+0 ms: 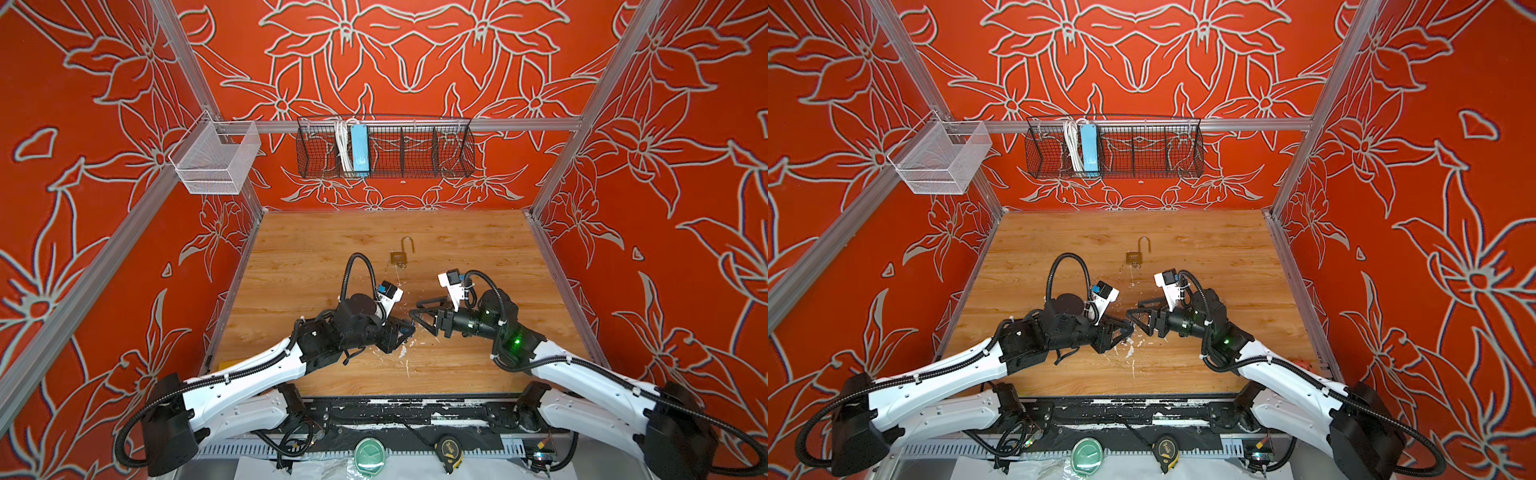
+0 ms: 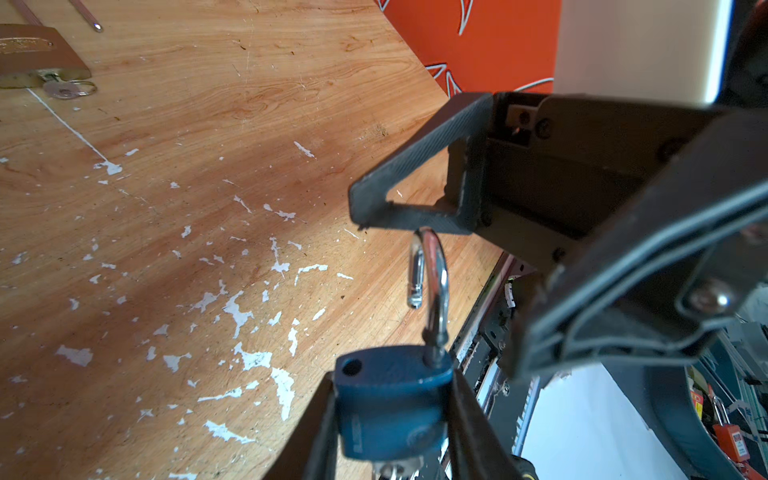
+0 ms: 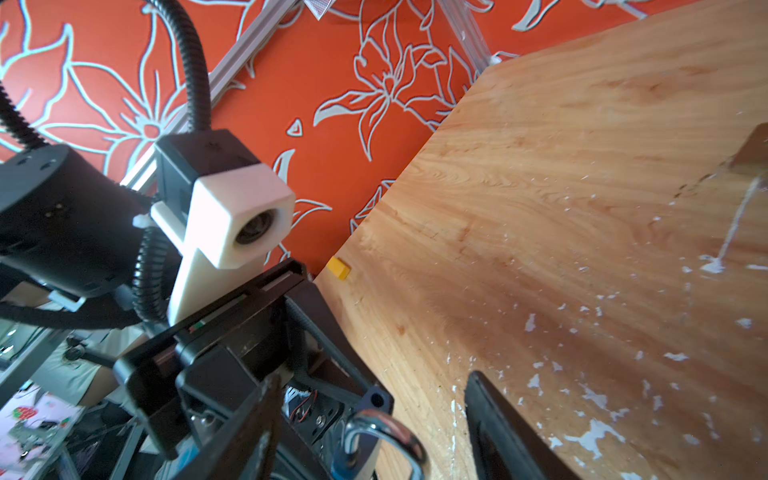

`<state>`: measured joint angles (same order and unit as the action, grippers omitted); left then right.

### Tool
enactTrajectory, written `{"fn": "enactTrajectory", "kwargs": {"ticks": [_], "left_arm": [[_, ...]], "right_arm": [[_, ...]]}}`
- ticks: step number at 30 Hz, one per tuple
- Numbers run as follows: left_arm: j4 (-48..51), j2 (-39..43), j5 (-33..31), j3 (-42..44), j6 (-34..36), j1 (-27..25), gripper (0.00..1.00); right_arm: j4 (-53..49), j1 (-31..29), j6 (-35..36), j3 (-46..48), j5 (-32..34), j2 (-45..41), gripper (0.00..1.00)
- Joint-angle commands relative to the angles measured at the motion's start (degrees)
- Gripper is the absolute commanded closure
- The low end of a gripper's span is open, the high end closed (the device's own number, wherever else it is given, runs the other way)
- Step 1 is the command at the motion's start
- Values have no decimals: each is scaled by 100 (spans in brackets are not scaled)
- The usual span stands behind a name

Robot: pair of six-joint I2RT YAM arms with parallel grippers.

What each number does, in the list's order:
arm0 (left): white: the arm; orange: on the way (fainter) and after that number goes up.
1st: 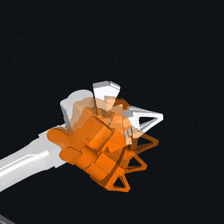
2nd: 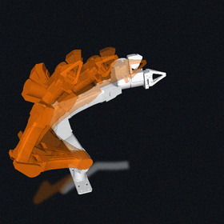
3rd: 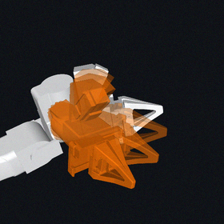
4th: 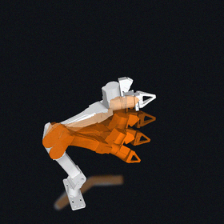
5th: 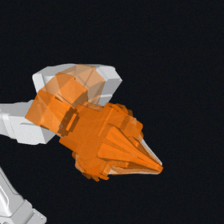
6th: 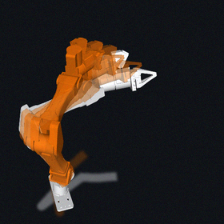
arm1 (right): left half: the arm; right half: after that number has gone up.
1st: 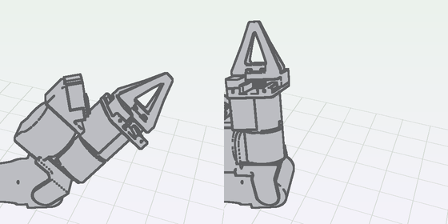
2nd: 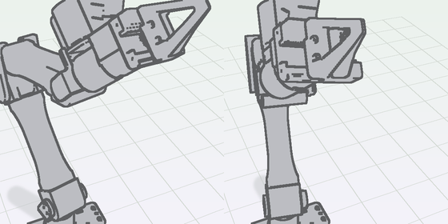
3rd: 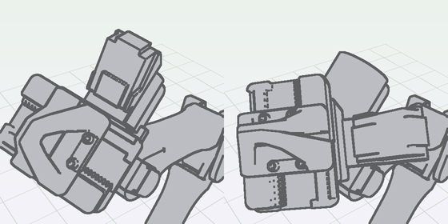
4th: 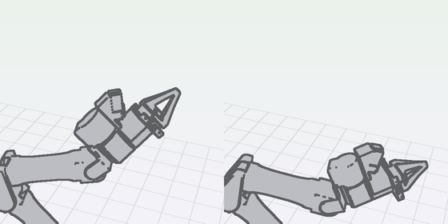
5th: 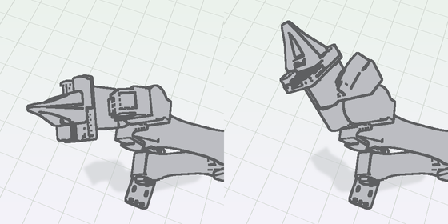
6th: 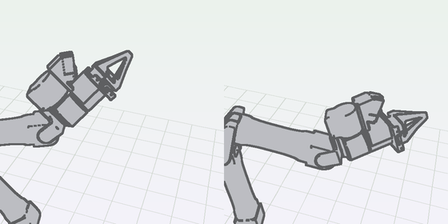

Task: Unlock with the key
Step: 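Pull the shackle up out of the blue padlock body with the right gripper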

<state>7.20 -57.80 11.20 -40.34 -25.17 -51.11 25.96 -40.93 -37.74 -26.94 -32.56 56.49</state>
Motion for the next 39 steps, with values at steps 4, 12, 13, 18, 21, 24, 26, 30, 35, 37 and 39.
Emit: {"fn": "enactTrajectory", "kwargs": {"ticks": [4, 12, 13, 18, 21, 24, 26, 30, 35, 37, 39], "left_arm": [[-228, 76, -239, 29, 101, -13, 100], [-136, 42, -633, -4, 13, 5, 100], [-150, 41, -627, -8, 12, 5, 100], [-329, 8, -556, 53, -9, 5, 100], [-529, -35, -505, 143, -42, 5, 100], [-600, -55, -548, 175, -48, 5, 100], [-606, -89, -545, 178, -40, 5, 100], [-648, -228, -494, 171, -24, 5, 100], [-798, -370, -564, 215, -57, 4, 100], [-842, -372, -607, 228, -58, 4, 100], [-842, -356, -718, 259, -77, 5, 100]], "right_arm": [[212, 23, -14, -4, -530, -5, 40], [-297, 28, 72, 16, -404, -227, 56], [-347, 23, 82, -4, -380, -212, 58], [-660, 15, 74, -295, -308, 87, 64], [-772, 15, 56, -456, -295, 316, 76], [-754, 15, 10, -480, -223, 388, 81], [-733, 15, 3, -450, -168, 354, 83], [-800, 15, 19, -457, -54, 287, 83], [-1084, 15, 68, -539, 107, 260, 100], [-1200, 15, 80, -557, 204, 243, 100], [-1299, 17, 95, -574, 280, 229, 100]]}}
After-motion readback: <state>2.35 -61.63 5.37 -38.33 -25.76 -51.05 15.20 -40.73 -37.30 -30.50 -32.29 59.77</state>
